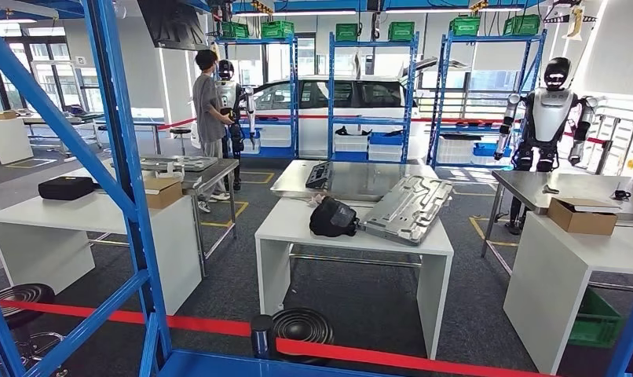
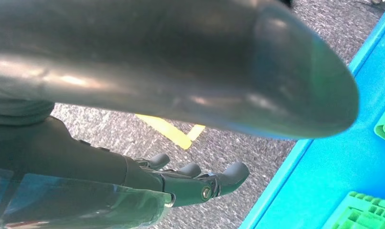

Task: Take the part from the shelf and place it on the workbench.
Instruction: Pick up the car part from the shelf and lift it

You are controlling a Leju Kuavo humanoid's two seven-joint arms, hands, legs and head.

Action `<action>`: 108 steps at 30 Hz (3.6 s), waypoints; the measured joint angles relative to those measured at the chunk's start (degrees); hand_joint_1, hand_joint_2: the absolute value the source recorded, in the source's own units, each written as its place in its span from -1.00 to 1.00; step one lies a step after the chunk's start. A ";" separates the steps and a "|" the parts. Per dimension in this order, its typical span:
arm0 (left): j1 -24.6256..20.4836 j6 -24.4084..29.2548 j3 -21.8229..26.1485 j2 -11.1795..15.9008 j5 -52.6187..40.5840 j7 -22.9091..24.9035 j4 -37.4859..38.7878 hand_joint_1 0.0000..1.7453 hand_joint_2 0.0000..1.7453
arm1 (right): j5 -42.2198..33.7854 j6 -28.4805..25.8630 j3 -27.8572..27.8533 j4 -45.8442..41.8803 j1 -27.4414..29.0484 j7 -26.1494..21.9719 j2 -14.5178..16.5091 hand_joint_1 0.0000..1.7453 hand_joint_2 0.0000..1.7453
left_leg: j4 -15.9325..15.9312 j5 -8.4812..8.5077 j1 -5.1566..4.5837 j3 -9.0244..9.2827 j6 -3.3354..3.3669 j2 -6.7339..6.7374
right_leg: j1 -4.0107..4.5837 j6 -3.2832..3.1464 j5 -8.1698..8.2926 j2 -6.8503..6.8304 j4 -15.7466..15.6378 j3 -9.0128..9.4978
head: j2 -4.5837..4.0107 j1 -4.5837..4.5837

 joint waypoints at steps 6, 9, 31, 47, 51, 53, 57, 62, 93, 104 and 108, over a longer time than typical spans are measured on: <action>-1.99 -0.73 -0.63 0.08 -0.12 -1.12 0.52 -1.00 1.00 | -1.32 -1.59 0.09 1.22 -0.32 0.10 -0.13 -1.00 -1.00 | 1.37 -0.84 -0.07 -0.81 -1.69 -0.08 | 0.11 -2.06 2.55 -0.08 -6.55 2.96 | 0.00 -0.10; -3.63 -0.85 -1.15 0.35 0.56 -1.80 1.48 -1.00 1.00 | -1.67 -2.06 0.38 1.96 -0.52 0.25 -0.11 -1.00 -1.00 | 9.08 -5.44 0.31 -4.32 -2.60 -0.02 | -0.17 -2.68 2.86 -0.10 -6.66 3.01 | -0.01 -0.27; -15.47 -4.37 -8.81 -2.87 1.74 -0.65 15.62 -1.00 1.00 | -4.32 -6.17 3.78 11.76 -4.66 -0.51 -1.25 -1.00 -1.00 | 0.21 0.20 -0.23 -0.40 -0.11 0.03 | 0.18 0.08 1.84 -0.15 -1.72 -0.29 | 0.00 0.00; -16.55 -4.78 -10.49 -2.82 1.85 -0.41 19.11 -1.00 1.00 | -5.68 -6.83 4.20 14.61 -5.29 -1.18 -1.84 -1.00 -1.00 | 4.11 -1.59 0.36 -1.86 -2.26 0.02 | 0.22 -2.60 3.90 0.06 -6.67 1.98 | -0.01 -0.35; -16.67 -4.80 -10.50 -2.83 1.83 -0.39 19.12 -1.00 1.00 | -5.90 -6.86 4.20 14.94 -5.27 -1.27 -1.83 -1.00 -1.00 | 0.54 -0.72 -0.06 -0.33 -1.12 0.03 | 0.25 -1.40 4.10 0.05 -6.68 1.58 | 0.00 -0.34; -16.84 -4.80 -10.58 -2.91 1.83 -0.39 19.12 -1.00 1.00 | -6.19 -6.97 4.20 15.17 -5.26 -1.42 -1.86 -1.00 -1.00 | -0.14 -0.13 0.13 0.05 -0.31 0.12 | 0.21 -1.16 2.91 0.02 -4.65 0.56 | 0.00 -0.28; -17.18 -4.78 -10.93 -3.28 1.78 -0.53 19.55 -1.00 1.00 | -6.84 -7.37 4.20 15.80 -5.19 -1.68 -2.05 -1.00 -1.00 | -0.42 0.28 0.07 -0.09 0.25 0.17 | 0.17 -1.28 -3.12 0.01 9.85 -6.29 | 0.00 -0.11; -17.68 -4.68 -11.49 -3.67 1.74 -0.78 20.22 -1.00 1.00 | -7.43 -7.57 4.24 16.37 -5.26 -1.84 -2.18 -1.00 -1.00 | 0.23 -0.10 -0.07 -0.16 -0.32 0.00 | -0.16 0.16 2.10 -0.15 -2.82 0.20 | 0.00 0.04; -22.95 -4.19 -14.67 -5.98 -0.43 -0.22 20.55 -1.00 1.00 | -9.34 -8.27 7.60 17.43 -5.36 -1.80 -1.92 -1.00 -1.00 | 0.14 0.12 -0.08 -0.32 -0.24 -0.04 | 0.10 0.02 1.73 -0.20 -0.67 -1.10 | 0.00 0.10; -23.99 -4.85 -16.08 -6.38 -0.38 -0.09 20.17 -1.00 1.00 | -10.01 -8.10 8.40 17.42 -5.28 -1.61 -1.81 -1.00 -1.00 | 16.50 -8.00 0.44 -8.21 -2.74 0.00 | -0.04 -2.63 3.53 0.02 -6.34 1.80 | 0.00 -0.33; -24.14 -5.08 -16.50 -6.39 -0.38 -0.08 20.07 -1.00 1.00 | -10.18 -8.08 8.46 17.42 -5.23 -1.60 -1.73 -1.00 -1.00 | 9.30 -2.86 0.43 -4.82 -2.11 0.00 | 0.15 -2.59 3.50 0.18 -6.34 2.07 | 0.00 -0.38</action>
